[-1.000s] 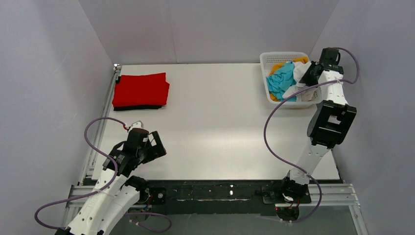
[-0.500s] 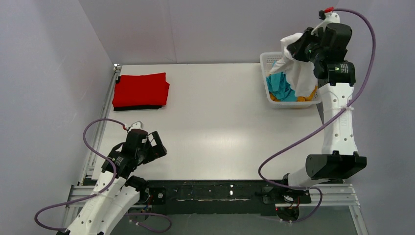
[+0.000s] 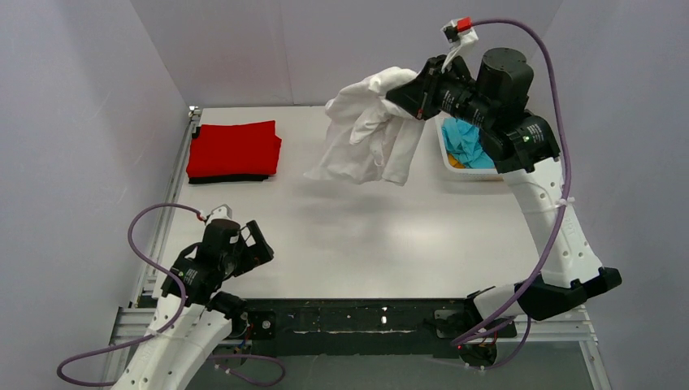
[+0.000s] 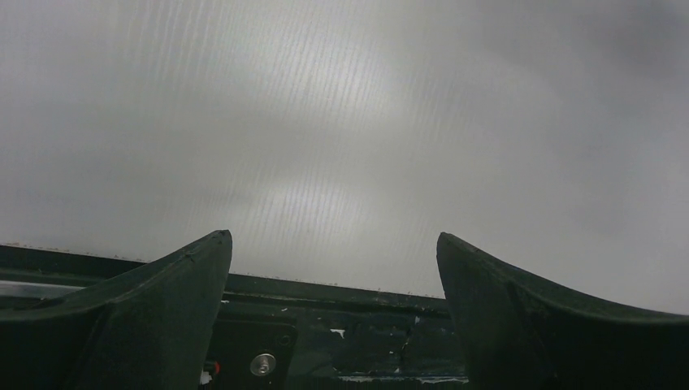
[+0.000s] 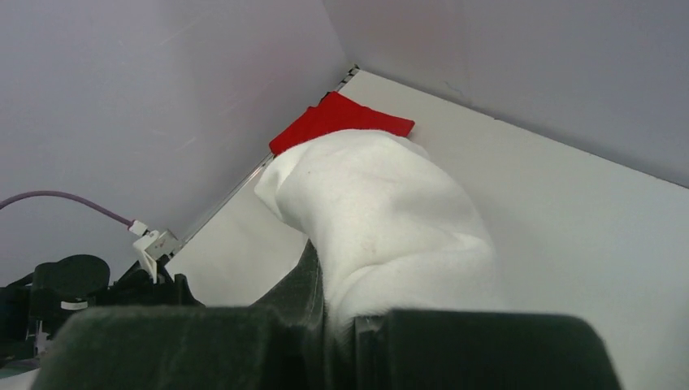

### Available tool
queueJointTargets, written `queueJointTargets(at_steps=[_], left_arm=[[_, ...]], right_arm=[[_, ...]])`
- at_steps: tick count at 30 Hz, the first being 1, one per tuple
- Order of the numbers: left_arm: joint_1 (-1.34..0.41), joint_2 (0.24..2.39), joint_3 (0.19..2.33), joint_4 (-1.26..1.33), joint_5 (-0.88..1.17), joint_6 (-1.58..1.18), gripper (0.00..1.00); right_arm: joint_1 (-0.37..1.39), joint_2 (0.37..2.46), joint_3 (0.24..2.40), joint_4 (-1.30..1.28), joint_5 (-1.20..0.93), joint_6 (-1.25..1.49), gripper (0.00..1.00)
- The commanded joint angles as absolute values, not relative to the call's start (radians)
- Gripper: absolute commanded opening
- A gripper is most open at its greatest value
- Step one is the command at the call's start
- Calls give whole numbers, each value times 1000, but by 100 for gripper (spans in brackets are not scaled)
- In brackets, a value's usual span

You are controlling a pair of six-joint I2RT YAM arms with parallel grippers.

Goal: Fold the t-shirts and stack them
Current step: Move the tshirt to the center of the board

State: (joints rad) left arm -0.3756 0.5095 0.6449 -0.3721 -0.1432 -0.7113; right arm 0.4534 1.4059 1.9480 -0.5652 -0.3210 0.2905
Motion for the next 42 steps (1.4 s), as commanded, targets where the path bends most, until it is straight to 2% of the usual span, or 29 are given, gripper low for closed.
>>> queueJointTargets(at_steps=[1, 4, 5, 6, 8, 10, 16, 26, 32, 42], left_arm=[[-379, 489, 695, -514, -198, -726, 98], [-379, 475, 696, -545, -216, -735, 98], [-379, 473, 694, -549, -220, -739, 98], [-379, 474, 691, -549, -220, -745, 98], [-379, 488, 682, -542, -206, -757, 98], [-379, 527, 673, -519, -172, -760, 98], [-379, 710, 666, -387, -42, -758, 98], [-383, 1055, 653, -139, 166, -774, 98], [-410, 1224, 647, -10, 156, -780, 98], [-505, 1446, 732, 18, 47, -764, 98]], right_arm=[[452, 1394, 1765, -422, -358, 385, 1], [445, 1347, 1514, -387, -315, 423, 2], [437, 1326, 1412, -352, -315, 450, 12], [425, 1306, 1298, -315, -320, 476, 35], [386, 1292, 1118, -306, -297, 525, 66], [347, 1282, 1048, -365, -229, 536, 78], [336, 1156, 1026, -508, 60, 484, 83], [334, 900, 838, -563, 265, 559, 85], [330, 803, 737, -540, 296, 571, 91], [327, 814, 680, -492, 247, 602, 98]])
